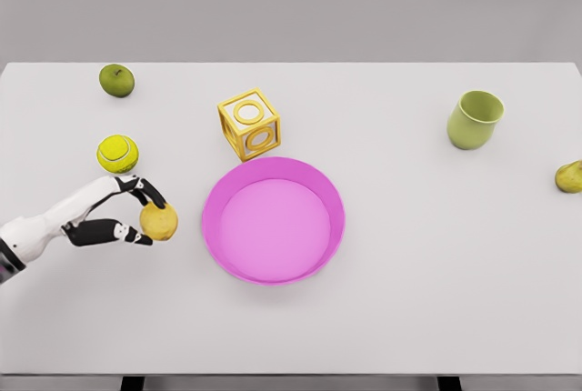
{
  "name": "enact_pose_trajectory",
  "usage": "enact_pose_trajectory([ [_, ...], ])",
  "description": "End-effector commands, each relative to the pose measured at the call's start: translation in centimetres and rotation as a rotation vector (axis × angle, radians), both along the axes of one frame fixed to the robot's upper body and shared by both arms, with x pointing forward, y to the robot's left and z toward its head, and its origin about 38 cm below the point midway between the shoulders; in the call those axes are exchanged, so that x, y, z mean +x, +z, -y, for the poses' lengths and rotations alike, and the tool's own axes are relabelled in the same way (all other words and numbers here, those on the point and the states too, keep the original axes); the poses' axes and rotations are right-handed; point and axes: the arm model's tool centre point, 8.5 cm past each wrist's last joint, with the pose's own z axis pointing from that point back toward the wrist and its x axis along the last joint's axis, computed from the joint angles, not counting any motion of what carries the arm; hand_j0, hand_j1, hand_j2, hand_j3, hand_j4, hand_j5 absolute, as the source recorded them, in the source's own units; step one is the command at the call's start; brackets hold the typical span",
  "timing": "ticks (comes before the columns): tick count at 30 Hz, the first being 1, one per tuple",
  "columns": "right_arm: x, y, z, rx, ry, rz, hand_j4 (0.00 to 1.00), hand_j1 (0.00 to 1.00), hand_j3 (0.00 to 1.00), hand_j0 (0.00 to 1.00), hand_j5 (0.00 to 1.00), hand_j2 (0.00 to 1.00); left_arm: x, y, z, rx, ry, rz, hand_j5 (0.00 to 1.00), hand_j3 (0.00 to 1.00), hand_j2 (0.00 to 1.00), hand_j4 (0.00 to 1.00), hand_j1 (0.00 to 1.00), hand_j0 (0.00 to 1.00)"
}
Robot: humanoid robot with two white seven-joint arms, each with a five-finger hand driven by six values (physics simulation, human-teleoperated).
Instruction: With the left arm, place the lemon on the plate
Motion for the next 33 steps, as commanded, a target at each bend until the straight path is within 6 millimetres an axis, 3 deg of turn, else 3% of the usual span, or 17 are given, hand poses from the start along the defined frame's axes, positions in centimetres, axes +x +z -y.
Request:
enact_pose_trajectory([
  [1,0.0,0.0,0.0,0.0,0.0,0.001,1.0,1.0,1.0,1.0,1.0,1.0,0.0,-0.1,0.5,-0.022,-0.001,-0.001,0.45,0.45,0.45,0.45,0.45,0.45],
  [33,0.0,0.0,0.0,0.0,0.0,-0.001,1.0,1.0,1.0,1.0,1.0,1.0,0.9,0.1,2.7,-0.099,-0.01,0.032,0.43,0.43,0.43,0.43,0.43,0.43],
])
